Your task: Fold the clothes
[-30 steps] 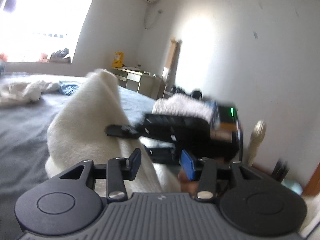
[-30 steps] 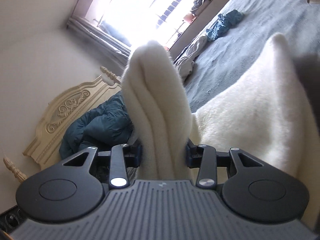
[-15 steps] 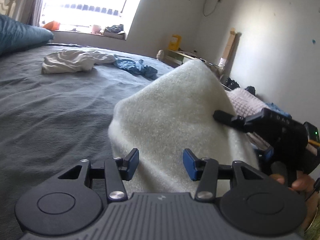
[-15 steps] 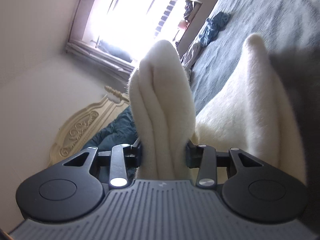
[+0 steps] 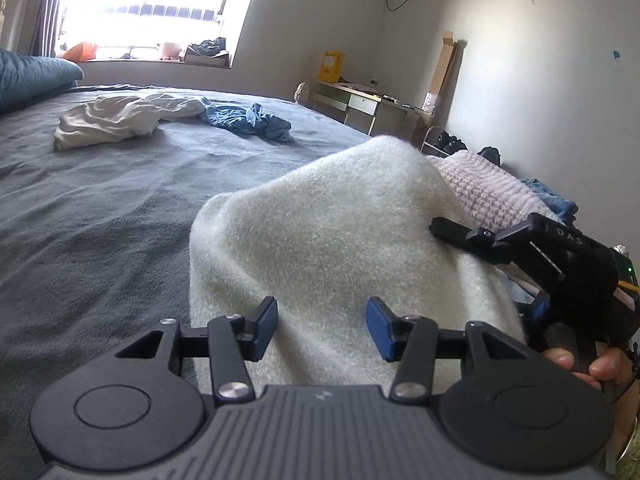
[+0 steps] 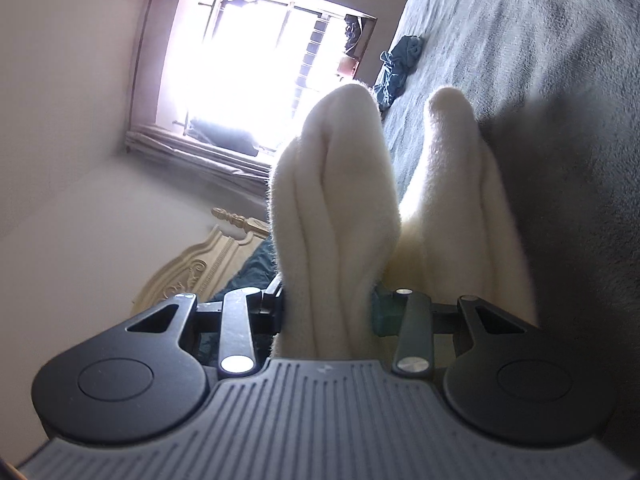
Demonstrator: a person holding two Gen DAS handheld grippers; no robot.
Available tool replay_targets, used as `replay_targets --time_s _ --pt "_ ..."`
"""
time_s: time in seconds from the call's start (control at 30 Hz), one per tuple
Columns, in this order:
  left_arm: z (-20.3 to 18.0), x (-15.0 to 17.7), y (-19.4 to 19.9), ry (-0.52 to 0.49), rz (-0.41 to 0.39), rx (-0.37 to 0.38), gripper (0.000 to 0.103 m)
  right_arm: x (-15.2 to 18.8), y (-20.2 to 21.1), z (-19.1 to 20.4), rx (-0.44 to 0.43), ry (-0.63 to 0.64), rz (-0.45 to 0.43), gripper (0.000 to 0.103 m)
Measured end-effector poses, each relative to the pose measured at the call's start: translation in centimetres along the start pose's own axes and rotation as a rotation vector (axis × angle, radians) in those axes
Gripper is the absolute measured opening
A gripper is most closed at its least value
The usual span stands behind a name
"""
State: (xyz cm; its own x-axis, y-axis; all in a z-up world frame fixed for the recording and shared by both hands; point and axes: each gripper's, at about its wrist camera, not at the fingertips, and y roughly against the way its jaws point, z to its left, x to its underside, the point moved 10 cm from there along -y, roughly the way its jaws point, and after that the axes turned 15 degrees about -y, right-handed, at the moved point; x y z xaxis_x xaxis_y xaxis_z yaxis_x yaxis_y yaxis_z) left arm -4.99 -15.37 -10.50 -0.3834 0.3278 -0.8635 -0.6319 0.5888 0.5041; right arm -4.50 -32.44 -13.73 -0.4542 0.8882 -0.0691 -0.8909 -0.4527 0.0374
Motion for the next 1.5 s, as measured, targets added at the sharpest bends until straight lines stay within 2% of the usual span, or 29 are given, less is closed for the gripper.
replay_targets --time_s 0.2,0.4,0.5,0.6,0.73,0.8,0.93,1.07,1.1,1.13,1.17,1.2,1.23,1.37,1.43,1.5 --pt "-1.1 -0.8 -1.3 -0.030 0.001 0.016 0.051 -1.3 0.5 0.3 -0.019 -0.004 -0.026 0.037" --pt "-1.9 0.1 -2.3 -0.026 0.018 0.041 0.052 -2.5 1.3 -3.0 0.004 -0.138 -0.053 0.039" --pt "-1.9 0.3 -2.1 -0.016 0.011 0.051 0.053 -2.7 2.0 -3.5 0.011 -0.153 -0.057 0.040" --pt "-1.8 0.4 -1.2 0.004 0.003 0.060 0.053 -2.4 2.5 -3.2 0.041 -0.131 -0.055 0.042" --pt "-1.4 0.8 1.0 0.013 -0.020 0.060 0.056 -2.5 3.8 -2.7 0.079 -0.106 -0.068 0.059" --pt "-0.8 1.4 2.5 0.014 -0.031 0.047 0.060 -2.3 4.4 -2.5 0.105 -0.094 -0.063 0.062" --pt "0.6 3.4 4.6 0.021 -0.014 0.010 0.061 -0.6 5.0 -1.1 0.119 -0.013 -0.008 0.067" --pt "1.9 6.0 4.7 0.082 0.047 -0.011 0.060 2.3 4.2 -0.9 0.237 0.116 0.082 0.067" --pt "2.2 6.6 4.5 0.107 0.061 -0.012 0.059 3.1 4.1 -1.1 0.273 0.155 0.102 0.066" --pt "2.4 6.9 4.4 0.135 0.061 0.000 0.059 3.8 3.9 -1.2 0.311 0.201 0.114 0.053" --pt "2.6 7.1 4.3 0.162 0.061 0.010 0.059 4.5 3.6 -1.2 0.340 0.233 0.119 0.035" --pt "2.7 7.3 4.3 0.179 0.058 0.016 0.058 5.1 3.3 -1.3 0.368 0.264 0.124 0.034" --pt "2.9 7.4 4.2 0.196 0.055 0.021 0.057 5.4 3.4 -1.2 0.376 0.278 0.119 0.027" --pt "3.4 7.6 4.7 0.208 0.038 0.033 0.057 6.3 3.6 0.9 0.348 0.290 0.125 0.022" --pt "3.5 7.7 4.9 0.209 0.034 0.033 0.057 6.3 3.8 0.7 0.357 0.297 0.122 0.022" --pt "3.7 7.8 5.0 0.210 0.032 0.028 0.057 6.1 3.8 -1.2 0.374 0.233 0.128 0.023"
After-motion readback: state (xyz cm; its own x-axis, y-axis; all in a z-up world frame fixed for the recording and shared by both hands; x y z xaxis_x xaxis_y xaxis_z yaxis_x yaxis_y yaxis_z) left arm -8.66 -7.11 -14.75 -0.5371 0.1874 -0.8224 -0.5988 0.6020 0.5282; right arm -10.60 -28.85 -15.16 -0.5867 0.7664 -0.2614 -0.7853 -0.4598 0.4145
